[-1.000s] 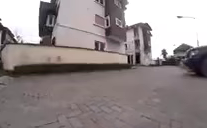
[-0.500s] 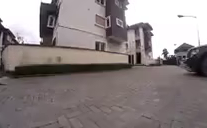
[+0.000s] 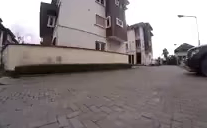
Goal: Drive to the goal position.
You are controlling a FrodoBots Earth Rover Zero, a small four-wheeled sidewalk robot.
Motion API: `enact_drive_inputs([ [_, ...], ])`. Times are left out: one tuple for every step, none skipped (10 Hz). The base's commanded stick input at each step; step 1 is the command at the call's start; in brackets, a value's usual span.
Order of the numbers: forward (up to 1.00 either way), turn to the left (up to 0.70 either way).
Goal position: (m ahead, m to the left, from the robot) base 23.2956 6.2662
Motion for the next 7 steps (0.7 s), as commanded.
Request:
enact_drive_inputs([
  [0.7, 0.0],
  [0.7, 0.0],
  [0.7, 0.0],
  [0.7, -0.22],
  [0.7, -0.35],
  [0.7, -0.35],
  [0.7, -0.35],
])
